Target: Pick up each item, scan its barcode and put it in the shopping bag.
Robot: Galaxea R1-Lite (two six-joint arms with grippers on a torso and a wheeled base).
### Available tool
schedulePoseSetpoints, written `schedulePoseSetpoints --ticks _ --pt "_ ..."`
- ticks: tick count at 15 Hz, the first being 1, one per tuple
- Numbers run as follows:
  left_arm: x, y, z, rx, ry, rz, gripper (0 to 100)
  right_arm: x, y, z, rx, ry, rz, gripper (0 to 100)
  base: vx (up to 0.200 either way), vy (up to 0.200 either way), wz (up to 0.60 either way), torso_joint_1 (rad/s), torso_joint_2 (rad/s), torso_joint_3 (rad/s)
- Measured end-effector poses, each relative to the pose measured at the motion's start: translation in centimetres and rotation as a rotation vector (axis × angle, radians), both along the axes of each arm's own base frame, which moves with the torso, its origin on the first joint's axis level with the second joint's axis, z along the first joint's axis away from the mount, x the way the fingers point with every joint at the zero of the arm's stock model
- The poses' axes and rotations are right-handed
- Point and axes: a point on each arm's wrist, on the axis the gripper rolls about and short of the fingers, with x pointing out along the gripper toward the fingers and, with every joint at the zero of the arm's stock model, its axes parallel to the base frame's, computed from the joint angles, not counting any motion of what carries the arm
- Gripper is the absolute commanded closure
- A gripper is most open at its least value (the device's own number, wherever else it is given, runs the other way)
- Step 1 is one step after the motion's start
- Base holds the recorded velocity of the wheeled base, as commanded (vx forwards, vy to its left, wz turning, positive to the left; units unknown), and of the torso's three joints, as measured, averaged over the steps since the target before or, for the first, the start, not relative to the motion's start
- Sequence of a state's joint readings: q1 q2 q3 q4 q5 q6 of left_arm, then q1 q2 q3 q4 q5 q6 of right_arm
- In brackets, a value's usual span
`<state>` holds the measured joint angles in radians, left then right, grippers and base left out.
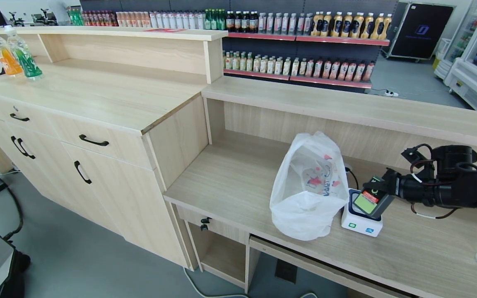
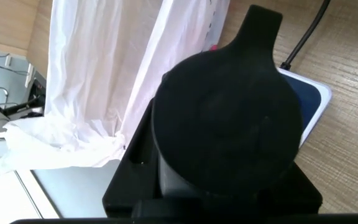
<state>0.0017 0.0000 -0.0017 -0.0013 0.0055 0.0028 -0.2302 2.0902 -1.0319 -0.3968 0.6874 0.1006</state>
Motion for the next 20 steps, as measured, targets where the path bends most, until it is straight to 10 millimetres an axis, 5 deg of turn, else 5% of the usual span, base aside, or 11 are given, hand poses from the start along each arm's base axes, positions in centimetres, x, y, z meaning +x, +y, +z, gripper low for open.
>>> schedulePoseSetpoints --ticks 12,16,18,20 --pt "0.0 0.0 0.0 0.000 0.000 0.000 0 0.3 0.2 -0.3 0.021 -0.009 0.043 100 0.000 0.000 0.00 0.000 0.00 0.000" --pt "0.0 0.0 0.0 0.000 0.000 -0.001 0 0.4 0.0 1.5 -0.040 -0.133 0.013 100 0.000 0.000 0.00 0.000 0.00 0.000" --pt "0.0 0.0 0.0 0.000 0.001 -0.001 0 -0.6 -0.3 3.6 -0.137 -0.223 -0.031 100 0.000 0.000 0.00 0.000 0.00 0.000" --pt "0.0 0.0 0.0 0.000 0.000 -0.001 0 -3.8 -0.9 4.6 -0.349 -0.308 -0.045 100 0.000 0.000 0.00 0.000 0.00 0.000"
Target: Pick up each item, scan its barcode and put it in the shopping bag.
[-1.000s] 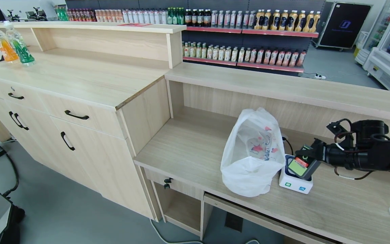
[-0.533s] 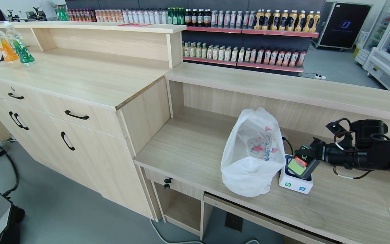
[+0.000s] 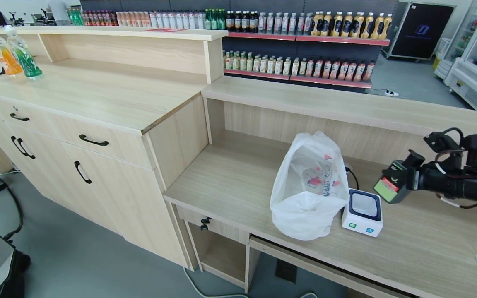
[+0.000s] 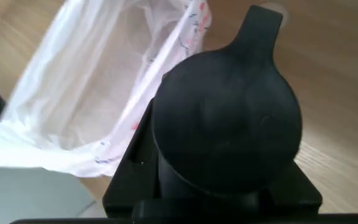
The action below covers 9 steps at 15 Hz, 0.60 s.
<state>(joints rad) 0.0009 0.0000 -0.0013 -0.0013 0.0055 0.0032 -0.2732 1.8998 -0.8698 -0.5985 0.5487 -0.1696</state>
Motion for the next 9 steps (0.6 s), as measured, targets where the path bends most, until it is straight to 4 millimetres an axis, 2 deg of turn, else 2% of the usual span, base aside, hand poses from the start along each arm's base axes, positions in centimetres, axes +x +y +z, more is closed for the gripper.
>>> schedulePoseSetpoints --ticks 2,5,7,9 --pt "0.0 0.0 0.0 0.000 0.000 0.000 0 -3.8 -0.4 1.3 -0.214 -0.065 -0.066 100 0.000 0.000 0.00 0.000 0.00 0.000" --pt "0.0 0.0 0.0 0.000 0.000 0.001 0 -8.9 -0.1 3.4 -0.377 -0.141 -0.148 100 0.000 0.000 0.00 0.000 0.00 0.000" --pt "0.0 0.0 0.0 0.000 0.001 0.001 0 -10.6 0.3 4.5 -0.446 -0.184 -0.172 100 0.000 0.000 0.00 0.000 0.00 0.000" --pt "0.0 0.0 0.0 0.000 0.000 0.000 0 -11.2 0.9 5.4 -0.462 -0.241 -0.168 100 0.000 0.000 0.60 0.002 0.00 0.002"
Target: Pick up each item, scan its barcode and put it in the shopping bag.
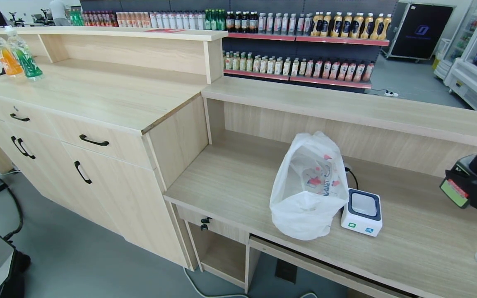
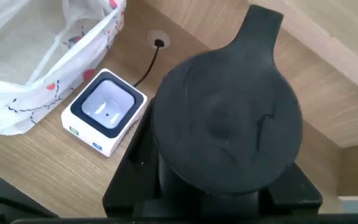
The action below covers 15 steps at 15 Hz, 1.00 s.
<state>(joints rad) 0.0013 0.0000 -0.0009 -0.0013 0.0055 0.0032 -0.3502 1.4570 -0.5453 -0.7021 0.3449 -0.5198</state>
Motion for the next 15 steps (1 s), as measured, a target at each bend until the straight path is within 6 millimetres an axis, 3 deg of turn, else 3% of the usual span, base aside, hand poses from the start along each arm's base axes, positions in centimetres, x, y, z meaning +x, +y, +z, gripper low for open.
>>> schedulePoseSetpoints --ticks 2,4,7,12,15 --pt "0.0 0.0 0.0 0.000 0.000 0.000 0 0.3 0.5 0.6 -0.008 -0.052 0.022 100 0.000 0.000 0.60 0.000 0.00 0.002" --pt "0.0 0.0 0.0 0.000 0.000 0.000 0 1.4 0.8 0.8 0.010 -0.093 0.044 100 0.000 0.000 0.00 0.000 0.00 0.000" --pt "0.0 0.0 0.0 0.000 0.000 0.000 0 5.0 1.5 -0.5 0.078 -0.091 0.099 100 0.000 0.000 0.00 0.000 0.00 0.000" --pt "0.0 0.0 0.0 0.000 0.000 0.000 0 10.5 4.0 -6.4 0.144 -0.001 0.203 100 0.000 0.000 0.00 0.000 0.00 0.000" --pt "0.0 0.0 0.0 0.000 0.000 0.001 0 12.2 5.4 -10.0 0.163 0.081 0.245 100 0.000 0.000 0.00 0.000 0.00 0.000"
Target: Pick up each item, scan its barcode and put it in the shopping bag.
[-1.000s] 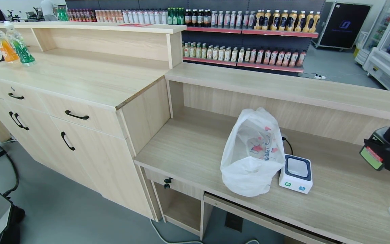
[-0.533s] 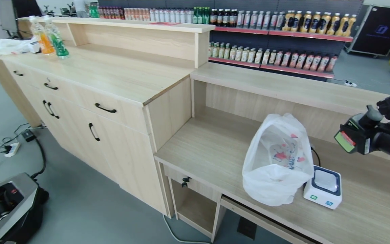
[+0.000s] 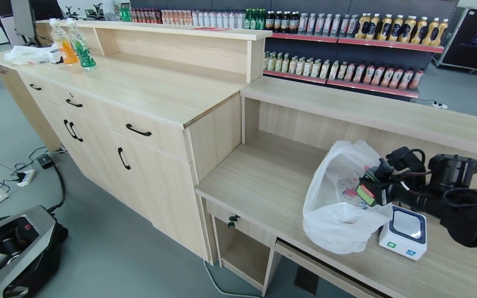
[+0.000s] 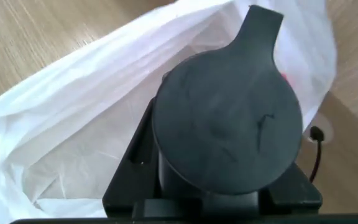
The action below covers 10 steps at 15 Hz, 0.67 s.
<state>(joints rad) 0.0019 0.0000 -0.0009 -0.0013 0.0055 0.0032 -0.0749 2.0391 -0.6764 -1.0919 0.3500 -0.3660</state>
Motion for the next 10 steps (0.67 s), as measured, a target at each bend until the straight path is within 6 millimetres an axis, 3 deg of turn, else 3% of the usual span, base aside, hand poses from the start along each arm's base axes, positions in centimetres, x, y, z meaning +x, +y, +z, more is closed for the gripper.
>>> schedulePoseSetpoints --ticks 4,10 --pt "0.0 0.0 0.0 0.000 -0.001 -0.001 0 0.8 1.3 -3.0 0.005 0.080 0.044 100 0.000 0.000 0.00 0.000 0.00 0.000" --pt "0.0 0.0 0.0 0.000 0.000 0.000 0 0.8 2.5 -5.4 -0.010 0.155 0.096 100 0.000 0.000 0.00 0.000 0.00 0.000"
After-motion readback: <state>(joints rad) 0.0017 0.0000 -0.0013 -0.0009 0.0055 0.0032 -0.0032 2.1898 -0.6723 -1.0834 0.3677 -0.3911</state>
